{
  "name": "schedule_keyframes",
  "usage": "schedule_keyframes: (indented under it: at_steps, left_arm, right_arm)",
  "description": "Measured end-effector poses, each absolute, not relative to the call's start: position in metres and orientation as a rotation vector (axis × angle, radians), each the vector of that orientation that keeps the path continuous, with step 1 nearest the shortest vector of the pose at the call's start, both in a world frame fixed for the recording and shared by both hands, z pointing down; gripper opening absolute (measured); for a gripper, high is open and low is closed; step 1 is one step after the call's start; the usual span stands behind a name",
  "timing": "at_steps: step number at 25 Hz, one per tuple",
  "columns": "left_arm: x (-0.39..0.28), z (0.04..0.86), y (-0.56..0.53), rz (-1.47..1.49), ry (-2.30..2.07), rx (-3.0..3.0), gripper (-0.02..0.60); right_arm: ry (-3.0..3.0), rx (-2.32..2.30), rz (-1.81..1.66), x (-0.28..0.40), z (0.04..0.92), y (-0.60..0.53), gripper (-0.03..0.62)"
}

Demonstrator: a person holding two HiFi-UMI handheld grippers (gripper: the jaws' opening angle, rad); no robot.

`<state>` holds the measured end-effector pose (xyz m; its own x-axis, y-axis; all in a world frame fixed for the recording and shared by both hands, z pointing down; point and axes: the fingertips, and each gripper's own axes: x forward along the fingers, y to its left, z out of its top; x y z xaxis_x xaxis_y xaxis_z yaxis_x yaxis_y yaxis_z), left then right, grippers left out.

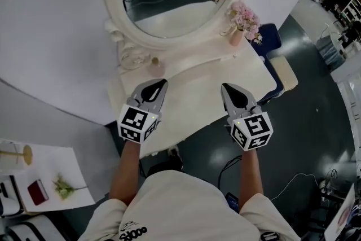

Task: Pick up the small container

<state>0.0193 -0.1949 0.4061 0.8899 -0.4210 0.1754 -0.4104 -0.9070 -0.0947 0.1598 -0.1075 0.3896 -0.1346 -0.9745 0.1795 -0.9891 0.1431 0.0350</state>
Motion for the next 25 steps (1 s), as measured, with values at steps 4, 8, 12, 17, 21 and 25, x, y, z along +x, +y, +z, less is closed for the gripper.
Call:
schedule_keyframes:
  at_steps: [4,8,12,17,21,25]
  left_arm:
    - [0.023,0.406,-0.247,-0.299,0.693,-2.998,0.018]
    - [0.023,0.418,-0.293,-0.346,0.747,-3.008,0.06]
    - [0.027,0.442,-0.321,-0.416,0.787,-3.025,0.074]
    - [0.029,0.479,-0.35,-0.552,0.889,-3.037,0.137]
    - [0.034,0.499,-0.363,-0.632,0.967,-3.039,0.181]
    - [0.033,0.521,-0.376,-0.694,1.081,-3.035,0.204]
  right_arm:
    - [-2.243,1.918,0.137,0.161,0.394,-0.161,0.002]
    - [-2.261,1.871,0.164,0.16,0.403,-0.2,0.002]
    - [-2.289,1.817,0.211,0.168,0.413,-0.231,0.002]
    - [-2.347,1.689,0.23,0.169,0.426,-0.273,0.002]
    - [-2.413,1.565,0.246,0.163,0.432,-0.301,0.002]
    - [-2.47,1.435,0.256,0.151,0.444,-0.325,0.002]
